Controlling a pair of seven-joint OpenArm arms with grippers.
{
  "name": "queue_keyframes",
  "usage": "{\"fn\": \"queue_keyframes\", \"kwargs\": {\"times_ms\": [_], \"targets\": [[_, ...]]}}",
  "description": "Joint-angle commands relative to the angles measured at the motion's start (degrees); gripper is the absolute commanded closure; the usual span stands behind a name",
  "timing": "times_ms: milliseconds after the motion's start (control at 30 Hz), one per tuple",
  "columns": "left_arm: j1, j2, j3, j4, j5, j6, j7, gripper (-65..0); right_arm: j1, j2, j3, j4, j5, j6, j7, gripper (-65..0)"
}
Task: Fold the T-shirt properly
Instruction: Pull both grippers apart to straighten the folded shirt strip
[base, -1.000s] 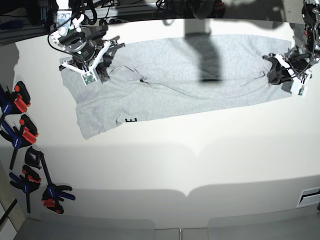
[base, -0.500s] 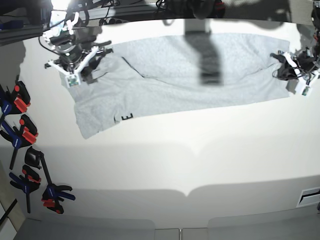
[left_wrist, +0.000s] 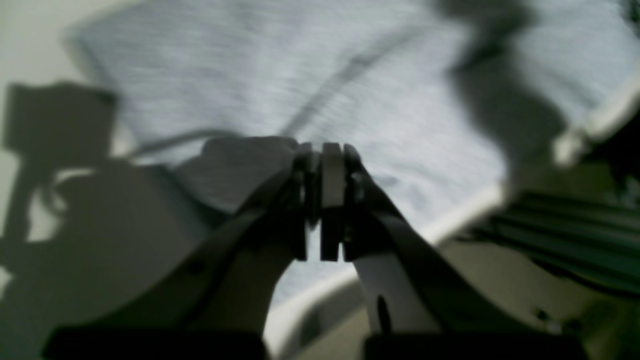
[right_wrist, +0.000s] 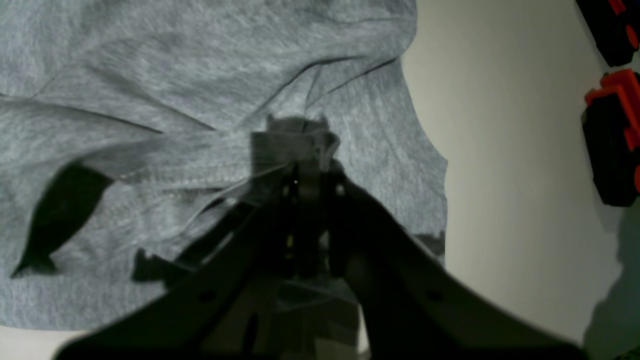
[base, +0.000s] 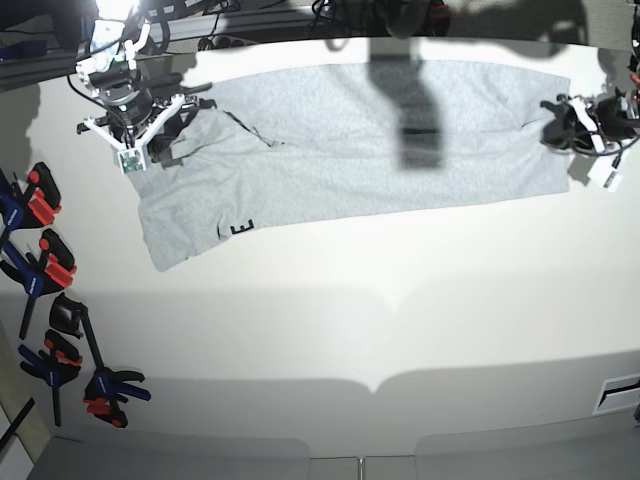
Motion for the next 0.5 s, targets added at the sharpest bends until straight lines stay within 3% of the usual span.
{"fn": "queue_keyframes", "kwargs": {"times_ms": [0,100,233,367,467], "targets": [[-0.3,-1.3,-0.6,0.9,-2.1,-0.5,1.3,0.0,0.1,0.7,0.5,1.3,-0.1,-0.7,0.7,0.0],[-0.3,-1.3,-0.6,0.8,-1.7,-0.5,4.1,0.0,0.1,0.7,0.5,1.3,-0.3,-1.0,0.7,0.0],[-0.3,-1.3,-0.6,0.8,5.9,-0.5,3.7,0.0,0.1,0.7,0.5,1.3,-0.3,-1.0,0.5,0.0],[0.9,-1.3,-0.6,0.8,13.7,-0.5,0.5,0.0,0.1,0.7,0.5,1.3,-0.3,-1.2,0.1,0.0],[3.0,-1.3,-0.6,0.8,15.7,-0.5,-2.8,0.0,0.1,0.7,0.5,1.3,-0.5,-2.7,0.0,0.0]]}}
